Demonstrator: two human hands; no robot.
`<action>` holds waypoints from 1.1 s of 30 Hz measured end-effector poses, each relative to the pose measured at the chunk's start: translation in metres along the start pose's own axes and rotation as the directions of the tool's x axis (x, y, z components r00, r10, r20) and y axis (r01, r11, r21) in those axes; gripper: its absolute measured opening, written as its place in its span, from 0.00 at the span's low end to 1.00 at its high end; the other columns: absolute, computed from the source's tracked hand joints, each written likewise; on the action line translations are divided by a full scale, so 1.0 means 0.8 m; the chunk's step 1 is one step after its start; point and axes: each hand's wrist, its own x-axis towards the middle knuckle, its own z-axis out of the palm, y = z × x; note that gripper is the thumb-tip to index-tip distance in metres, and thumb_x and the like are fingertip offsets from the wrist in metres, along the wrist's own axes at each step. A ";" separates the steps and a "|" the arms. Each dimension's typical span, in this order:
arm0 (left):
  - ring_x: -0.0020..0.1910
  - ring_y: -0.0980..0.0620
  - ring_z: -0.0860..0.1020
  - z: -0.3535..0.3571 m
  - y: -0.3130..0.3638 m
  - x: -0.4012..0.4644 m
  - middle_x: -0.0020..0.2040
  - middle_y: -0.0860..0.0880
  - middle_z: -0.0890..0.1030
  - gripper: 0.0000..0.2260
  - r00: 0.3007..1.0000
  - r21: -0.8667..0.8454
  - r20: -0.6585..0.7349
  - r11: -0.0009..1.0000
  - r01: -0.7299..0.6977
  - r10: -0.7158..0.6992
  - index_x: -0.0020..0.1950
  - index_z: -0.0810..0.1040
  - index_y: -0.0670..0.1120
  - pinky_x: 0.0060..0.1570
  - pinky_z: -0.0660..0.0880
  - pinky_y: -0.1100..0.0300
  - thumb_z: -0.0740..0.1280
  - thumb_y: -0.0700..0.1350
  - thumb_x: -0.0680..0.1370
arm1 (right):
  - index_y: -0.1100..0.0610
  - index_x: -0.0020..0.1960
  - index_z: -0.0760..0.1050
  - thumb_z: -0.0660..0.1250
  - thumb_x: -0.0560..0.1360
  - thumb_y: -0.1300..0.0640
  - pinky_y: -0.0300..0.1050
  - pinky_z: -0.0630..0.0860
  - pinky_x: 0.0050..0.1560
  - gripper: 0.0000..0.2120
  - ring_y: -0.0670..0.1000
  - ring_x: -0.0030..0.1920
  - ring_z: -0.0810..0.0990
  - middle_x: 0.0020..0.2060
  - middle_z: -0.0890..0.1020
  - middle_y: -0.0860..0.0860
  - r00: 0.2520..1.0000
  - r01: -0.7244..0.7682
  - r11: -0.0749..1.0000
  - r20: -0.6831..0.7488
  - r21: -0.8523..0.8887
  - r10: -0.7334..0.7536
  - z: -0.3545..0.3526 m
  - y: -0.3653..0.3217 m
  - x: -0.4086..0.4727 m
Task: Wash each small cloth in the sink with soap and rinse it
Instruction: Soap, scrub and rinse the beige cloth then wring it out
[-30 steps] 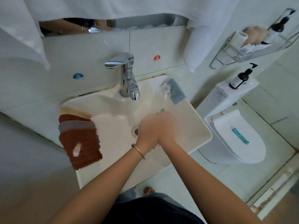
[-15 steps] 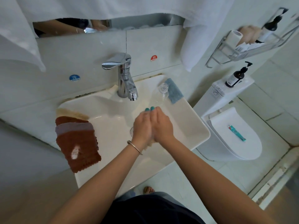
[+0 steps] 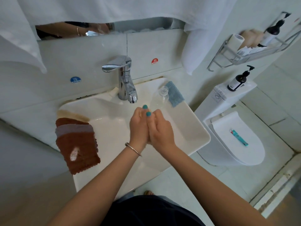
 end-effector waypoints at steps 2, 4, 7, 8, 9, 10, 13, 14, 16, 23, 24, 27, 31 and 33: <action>0.28 0.61 0.66 0.007 0.000 -0.018 0.29 0.55 0.69 0.14 0.988 -0.031 0.138 0.997 -0.064 0.068 0.36 0.64 0.47 0.31 0.66 0.65 0.61 0.47 0.80 | 0.53 0.40 0.62 0.54 0.81 0.47 0.53 0.69 0.39 0.14 0.54 0.34 0.73 0.32 0.74 0.50 0.990 -0.127 0.988 -0.046 0.090 0.132 -0.011 0.005 0.016; 0.29 0.59 0.67 0.009 0.001 -0.025 0.29 0.57 0.70 0.14 0.967 0.039 0.236 0.993 -0.112 0.100 0.38 0.65 0.47 0.31 0.67 0.64 0.61 0.53 0.79 | 0.54 0.40 0.66 0.57 0.82 0.48 0.47 0.71 0.41 0.15 0.46 0.34 0.71 0.33 0.72 0.46 0.965 -0.235 0.935 -0.052 0.267 0.258 -0.020 0.011 0.027; 0.33 0.56 0.73 0.000 0.004 -0.001 0.33 0.54 0.76 0.15 0.985 0.191 0.167 0.979 -0.078 0.046 0.40 0.72 0.45 0.33 0.70 0.64 0.63 0.54 0.81 | 0.58 0.47 0.71 0.62 0.80 0.45 0.39 0.74 0.35 0.15 0.43 0.35 0.77 0.38 0.76 0.48 0.975 -0.208 0.901 0.011 0.380 0.221 -0.047 0.015 0.026; 0.33 0.56 0.73 -0.005 0.003 0.007 0.33 0.53 0.76 0.15 0.987 0.224 0.157 0.972 -0.074 0.039 0.39 0.73 0.44 0.32 0.70 0.65 0.63 0.53 0.80 | 0.58 0.48 0.72 0.64 0.79 0.45 0.42 0.75 0.35 0.15 0.42 0.35 0.78 0.38 0.77 0.48 0.984 -0.179 0.923 0.048 0.341 0.173 -0.060 0.020 0.029; 0.30 0.57 0.72 -0.011 0.001 0.012 0.30 0.53 0.75 0.16 0.985 0.244 0.164 0.966 -0.087 0.047 0.35 0.73 0.44 0.30 0.68 0.65 0.64 0.52 0.80 | 0.58 0.48 0.74 0.65 0.78 0.46 0.46 0.77 0.35 0.14 0.42 0.35 0.78 0.38 0.79 0.49 0.990 -0.131 0.955 0.076 0.266 0.115 -0.071 0.027 0.035; 0.28 0.58 0.69 -0.013 -0.001 0.015 0.27 0.55 0.72 0.18 0.983 0.249 0.176 0.963 -0.102 0.058 0.32 0.71 0.45 0.29 0.66 0.64 0.65 0.50 0.80 | 0.60 0.47 0.75 0.65 0.79 0.47 0.50 0.78 0.38 0.15 0.44 0.35 0.78 0.37 0.79 0.50 0.994 -0.082 0.976 0.087 0.200 0.065 -0.081 0.035 0.042; 0.28 0.57 0.64 -0.013 -0.004 0.018 0.26 0.55 0.67 0.19 0.973 0.241 0.184 0.953 -0.183 0.140 0.30 0.67 0.44 0.29 0.63 0.62 0.65 0.46 0.80 | 0.58 0.42 0.75 0.63 0.81 0.51 0.49 0.74 0.38 0.12 0.46 0.34 0.74 0.33 0.76 0.47 0.999 -0.035 0.987 0.031 0.159 0.030 -0.087 0.048 0.053; 0.29 0.57 0.65 -0.008 -0.002 0.018 0.28 0.54 0.68 0.18 0.972 0.239 0.157 0.949 -0.207 0.173 0.32 0.68 0.43 0.30 0.63 0.63 0.64 0.46 0.81 | 0.54 0.41 0.73 0.62 0.81 0.51 0.49 0.74 0.38 0.12 0.47 0.33 0.74 0.32 0.75 0.46 0.999 -0.035 0.987 -0.001 0.157 0.035 -0.084 0.047 0.053; 0.31 0.55 0.69 0.010 -0.001 0.018 0.31 0.51 0.72 0.17 0.980 0.222 0.035 0.955 -0.198 0.195 0.36 0.70 0.42 0.34 0.67 0.61 0.61 0.47 0.82 | 0.48 0.40 0.67 0.58 0.82 0.49 0.52 0.74 0.37 0.12 0.50 0.33 0.76 0.32 0.76 0.46 0.997 -0.044 0.996 -0.059 0.078 0.049 -0.071 0.043 0.048; 0.30 0.49 0.69 0.043 0.002 0.017 0.29 0.52 0.72 0.16 0.969 0.356 -0.082 0.915 -0.191 0.234 0.35 0.64 0.48 0.34 0.60 0.54 0.57 0.49 0.83 | 0.51 0.42 0.62 0.52 0.78 0.41 0.52 0.69 0.35 0.15 0.57 0.34 0.76 0.29 0.74 0.48 0.985 0.109 0.994 -0.132 0.003 -0.108 -0.028 0.008 0.030; 0.31 0.49 0.69 0.044 -0.002 0.010 0.29 0.51 0.73 0.16 0.967 0.351 -0.072 0.914 -0.203 0.243 0.35 0.65 0.47 0.34 0.61 0.54 0.58 0.48 0.83 | 0.50 0.41 0.62 0.54 0.79 0.43 0.53 0.71 0.36 0.14 0.57 0.34 0.76 0.30 0.75 0.48 0.988 0.071 0.996 -0.144 0.045 -0.064 -0.030 0.011 0.041; 0.29 0.56 0.69 0.049 0.003 0.004 0.29 0.51 0.74 0.16 0.967 0.264 -0.065 0.939 -0.220 0.245 0.34 0.68 0.47 0.36 0.67 0.55 0.61 0.46 0.82 | 0.51 0.37 0.63 0.59 0.81 0.52 0.55 0.71 0.37 0.14 0.46 0.30 0.71 0.29 0.73 0.46 0.984 -0.052 0.981 -0.157 0.187 0.082 -0.026 0.021 0.058; 0.30 0.51 0.67 0.042 0.009 0.032 0.28 0.51 0.71 0.19 0.977 0.167 -0.158 0.979 -0.118 0.145 0.31 0.67 0.47 0.37 0.67 0.53 0.61 0.48 0.82 | 0.47 0.36 0.61 0.58 0.80 0.48 0.53 0.68 0.34 0.14 0.47 0.29 0.68 0.25 0.71 0.44 0.996 0.047 0.975 -0.079 0.218 -0.031 -0.022 0.011 0.036; 0.32 0.52 0.69 0.049 0.004 0.017 0.29 0.51 0.73 0.17 0.983 0.177 -0.114 0.977 -0.120 0.142 0.32 0.68 0.47 0.39 0.69 0.53 0.62 0.47 0.81 | 0.47 0.35 0.61 0.57 0.79 0.47 0.52 0.68 0.36 0.15 0.48 0.31 0.68 0.26 0.70 0.45 0.996 -0.007 0.977 -0.089 0.214 0.026 -0.026 0.015 0.050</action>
